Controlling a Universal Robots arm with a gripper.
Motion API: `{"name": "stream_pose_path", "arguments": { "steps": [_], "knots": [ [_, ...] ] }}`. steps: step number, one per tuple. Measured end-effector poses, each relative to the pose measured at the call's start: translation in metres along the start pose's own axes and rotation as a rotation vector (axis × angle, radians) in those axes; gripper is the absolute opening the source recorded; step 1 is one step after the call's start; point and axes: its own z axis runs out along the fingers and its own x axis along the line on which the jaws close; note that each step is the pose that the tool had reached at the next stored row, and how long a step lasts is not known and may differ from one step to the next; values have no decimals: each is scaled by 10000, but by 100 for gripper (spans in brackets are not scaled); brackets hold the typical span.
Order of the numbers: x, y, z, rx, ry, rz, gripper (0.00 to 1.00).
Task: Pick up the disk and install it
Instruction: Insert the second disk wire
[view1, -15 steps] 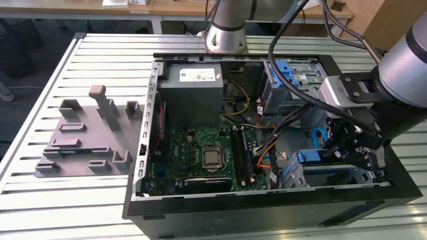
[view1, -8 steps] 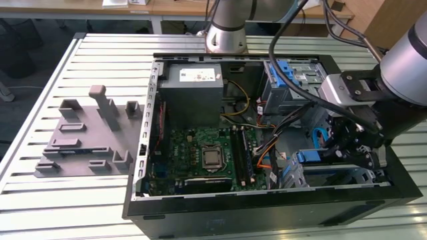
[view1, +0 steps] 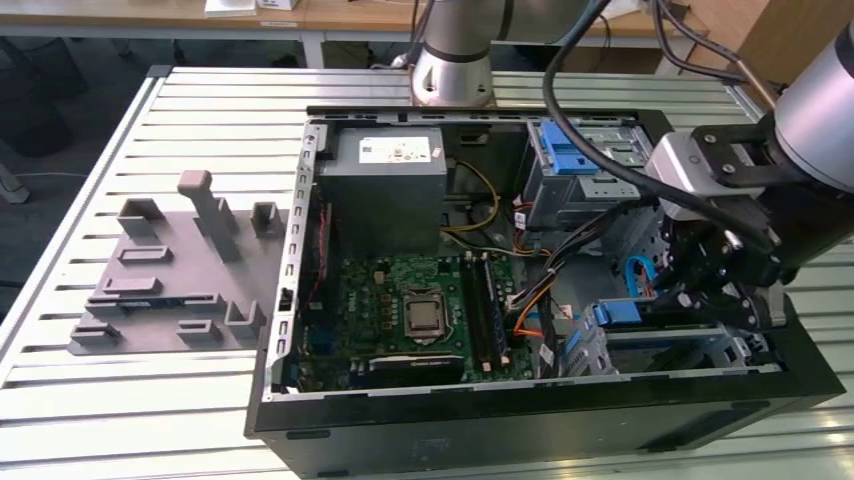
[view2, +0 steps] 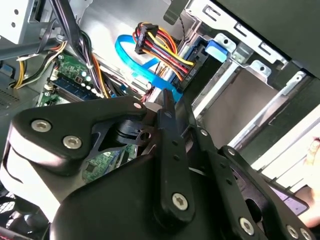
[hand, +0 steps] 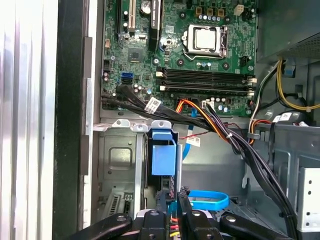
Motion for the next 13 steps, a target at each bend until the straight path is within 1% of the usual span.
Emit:
{"name": "stream_pose_path", "arguments": {
  "steps": [2, 5, 6, 7, 8, 13],
  "knots": [
    [-3, 0, -29, -2, 2, 0, 24],
    [-5, -1, -48, -3, 2, 1, 22],
    [-5, -1, -50, -4, 2, 1, 16],
    [-6, 0, -52, -4, 1, 1, 16],
    [-6, -1, -53, -5, 2, 1, 11],
    [-6, -1, -54, -6, 4, 1, 11]
  ]
}}
